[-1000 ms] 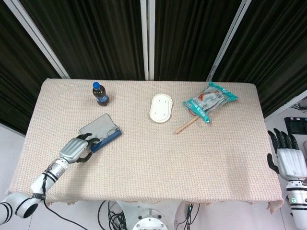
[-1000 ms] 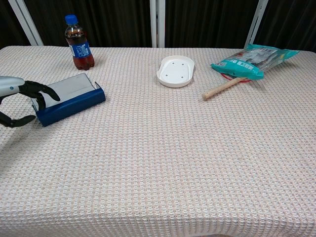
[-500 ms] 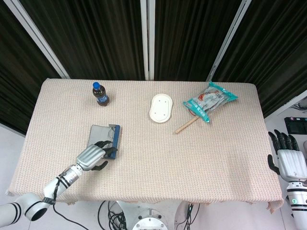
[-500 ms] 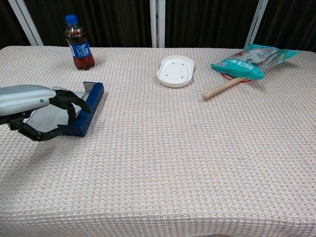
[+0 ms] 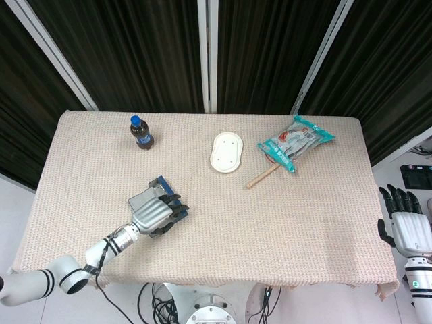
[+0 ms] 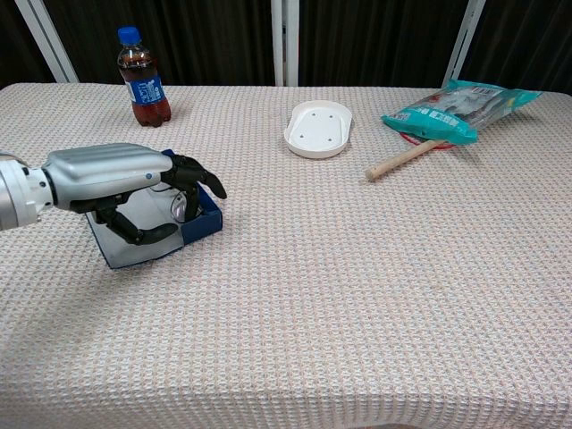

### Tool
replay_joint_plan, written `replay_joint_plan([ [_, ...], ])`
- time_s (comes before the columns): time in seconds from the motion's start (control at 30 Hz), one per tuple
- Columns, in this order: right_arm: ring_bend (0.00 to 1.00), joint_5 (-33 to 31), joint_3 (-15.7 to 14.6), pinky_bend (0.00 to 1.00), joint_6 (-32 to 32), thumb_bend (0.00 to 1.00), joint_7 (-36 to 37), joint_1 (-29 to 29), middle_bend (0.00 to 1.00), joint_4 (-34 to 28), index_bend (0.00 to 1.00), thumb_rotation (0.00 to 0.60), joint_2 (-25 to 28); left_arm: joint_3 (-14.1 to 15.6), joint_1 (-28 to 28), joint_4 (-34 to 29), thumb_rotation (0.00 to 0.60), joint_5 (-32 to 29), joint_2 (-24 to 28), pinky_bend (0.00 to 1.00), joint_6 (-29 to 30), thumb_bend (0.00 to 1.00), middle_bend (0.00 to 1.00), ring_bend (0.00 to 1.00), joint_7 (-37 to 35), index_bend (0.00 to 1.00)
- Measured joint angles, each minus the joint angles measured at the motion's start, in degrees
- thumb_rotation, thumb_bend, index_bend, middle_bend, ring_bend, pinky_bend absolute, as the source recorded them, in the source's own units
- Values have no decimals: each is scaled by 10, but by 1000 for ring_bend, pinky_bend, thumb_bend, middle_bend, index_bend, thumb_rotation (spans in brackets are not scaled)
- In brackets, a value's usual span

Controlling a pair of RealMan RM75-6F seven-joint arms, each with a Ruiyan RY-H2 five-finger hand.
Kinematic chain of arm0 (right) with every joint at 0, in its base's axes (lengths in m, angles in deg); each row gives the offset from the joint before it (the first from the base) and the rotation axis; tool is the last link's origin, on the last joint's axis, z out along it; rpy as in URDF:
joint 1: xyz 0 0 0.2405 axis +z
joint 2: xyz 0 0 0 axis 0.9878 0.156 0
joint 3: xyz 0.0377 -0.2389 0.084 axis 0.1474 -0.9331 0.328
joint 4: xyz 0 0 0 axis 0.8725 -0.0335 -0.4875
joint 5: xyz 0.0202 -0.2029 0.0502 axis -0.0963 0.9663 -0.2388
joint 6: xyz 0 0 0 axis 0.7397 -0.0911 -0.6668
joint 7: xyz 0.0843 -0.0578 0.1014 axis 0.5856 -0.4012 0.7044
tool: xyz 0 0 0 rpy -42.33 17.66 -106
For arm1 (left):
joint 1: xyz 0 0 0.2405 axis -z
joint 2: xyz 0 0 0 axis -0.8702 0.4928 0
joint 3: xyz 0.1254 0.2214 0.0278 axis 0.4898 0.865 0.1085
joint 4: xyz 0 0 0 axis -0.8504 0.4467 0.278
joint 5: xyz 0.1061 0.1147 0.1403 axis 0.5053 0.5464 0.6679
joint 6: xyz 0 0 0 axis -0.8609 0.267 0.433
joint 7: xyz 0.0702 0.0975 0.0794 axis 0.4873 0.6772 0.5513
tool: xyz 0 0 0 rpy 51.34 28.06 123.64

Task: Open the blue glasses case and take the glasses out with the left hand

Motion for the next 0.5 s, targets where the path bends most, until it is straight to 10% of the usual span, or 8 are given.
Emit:
replay_joint_plan([
  [0.5, 0, -4, 1, 0, -6, 503, -3, 2, 0, 1, 0, 600, -2, -35, 53, 112, 600, -31, -60, 197, -32, 492, 386, 74, -30, 175],
])
